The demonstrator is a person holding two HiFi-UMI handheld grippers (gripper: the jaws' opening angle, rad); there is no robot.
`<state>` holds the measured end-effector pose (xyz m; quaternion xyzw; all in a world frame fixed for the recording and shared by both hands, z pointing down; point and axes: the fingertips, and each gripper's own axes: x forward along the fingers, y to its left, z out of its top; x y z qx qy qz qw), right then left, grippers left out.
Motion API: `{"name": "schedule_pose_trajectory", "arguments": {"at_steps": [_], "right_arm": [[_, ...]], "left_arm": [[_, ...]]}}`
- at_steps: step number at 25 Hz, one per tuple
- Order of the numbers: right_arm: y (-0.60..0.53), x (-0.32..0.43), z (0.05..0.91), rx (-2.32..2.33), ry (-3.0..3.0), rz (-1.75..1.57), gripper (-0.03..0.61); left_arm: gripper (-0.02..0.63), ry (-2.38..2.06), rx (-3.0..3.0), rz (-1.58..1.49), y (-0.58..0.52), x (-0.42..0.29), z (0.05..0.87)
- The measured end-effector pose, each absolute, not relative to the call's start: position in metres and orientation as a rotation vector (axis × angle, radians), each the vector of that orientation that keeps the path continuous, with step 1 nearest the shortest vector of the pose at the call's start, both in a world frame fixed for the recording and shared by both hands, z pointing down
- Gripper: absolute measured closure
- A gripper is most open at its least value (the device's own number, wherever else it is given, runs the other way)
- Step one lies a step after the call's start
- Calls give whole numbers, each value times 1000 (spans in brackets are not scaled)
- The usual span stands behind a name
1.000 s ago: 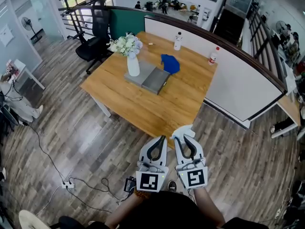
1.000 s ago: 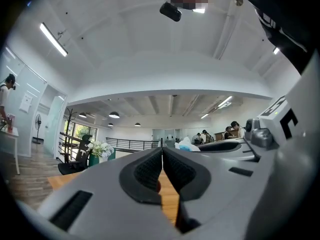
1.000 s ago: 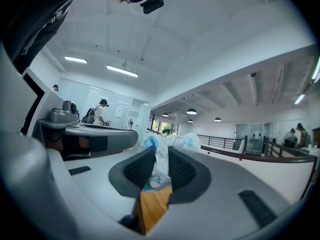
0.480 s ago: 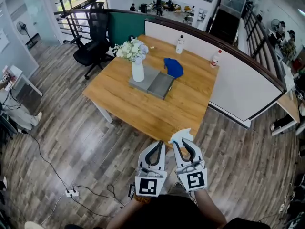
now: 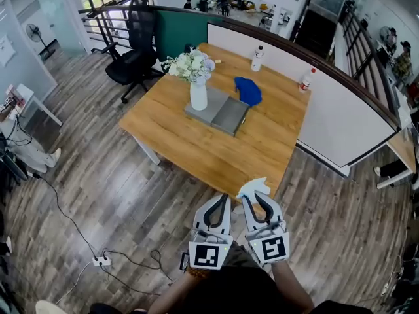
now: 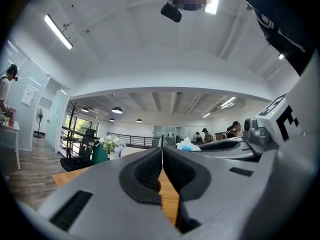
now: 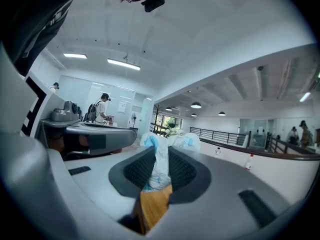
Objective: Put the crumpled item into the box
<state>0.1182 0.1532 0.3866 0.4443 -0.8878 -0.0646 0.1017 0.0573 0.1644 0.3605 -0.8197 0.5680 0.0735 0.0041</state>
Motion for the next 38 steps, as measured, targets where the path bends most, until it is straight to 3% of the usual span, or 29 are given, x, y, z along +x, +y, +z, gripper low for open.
{"name": "schedule_pose_trajectory", "arguments": {"at_steps": [12, 38], "right_arm": [[73, 103, 382, 1274, -2695, -213, 497], [-14, 164, 373, 1484, -2704, -212, 495]], "left_arm": [[591, 1779, -2518, 143, 90, 39, 352], [591, 1699, -2541, 103, -10, 77, 349]]}}
